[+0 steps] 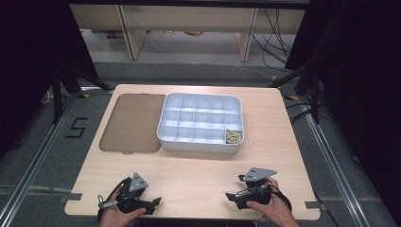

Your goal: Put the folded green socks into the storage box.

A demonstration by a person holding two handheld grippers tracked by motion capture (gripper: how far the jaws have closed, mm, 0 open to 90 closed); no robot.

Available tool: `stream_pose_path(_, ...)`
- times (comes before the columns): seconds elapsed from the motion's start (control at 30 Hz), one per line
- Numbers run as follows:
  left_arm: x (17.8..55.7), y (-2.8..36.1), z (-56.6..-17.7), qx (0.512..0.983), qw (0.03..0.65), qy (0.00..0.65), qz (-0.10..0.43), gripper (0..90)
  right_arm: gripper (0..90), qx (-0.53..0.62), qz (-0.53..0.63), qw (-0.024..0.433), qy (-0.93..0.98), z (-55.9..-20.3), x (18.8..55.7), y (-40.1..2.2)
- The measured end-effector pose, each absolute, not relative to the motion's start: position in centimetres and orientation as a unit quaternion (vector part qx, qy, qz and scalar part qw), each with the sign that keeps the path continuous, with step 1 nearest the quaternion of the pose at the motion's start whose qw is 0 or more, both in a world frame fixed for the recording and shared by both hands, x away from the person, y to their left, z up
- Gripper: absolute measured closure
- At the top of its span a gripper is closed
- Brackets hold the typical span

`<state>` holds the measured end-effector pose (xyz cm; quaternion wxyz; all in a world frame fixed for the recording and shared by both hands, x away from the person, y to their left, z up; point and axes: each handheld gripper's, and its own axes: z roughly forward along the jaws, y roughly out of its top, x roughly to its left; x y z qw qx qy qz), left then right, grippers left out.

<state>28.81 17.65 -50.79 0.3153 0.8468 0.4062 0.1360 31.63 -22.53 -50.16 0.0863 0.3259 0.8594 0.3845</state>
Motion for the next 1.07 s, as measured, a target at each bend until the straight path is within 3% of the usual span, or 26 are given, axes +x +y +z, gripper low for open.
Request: stream_pose_path(1.07,28.8,17.4,-51.0,0.839,0.323,0.412,0.147,16.8,16.3,0.318,0.381,0.091,0.864,-50.7,30.7,-22.9)
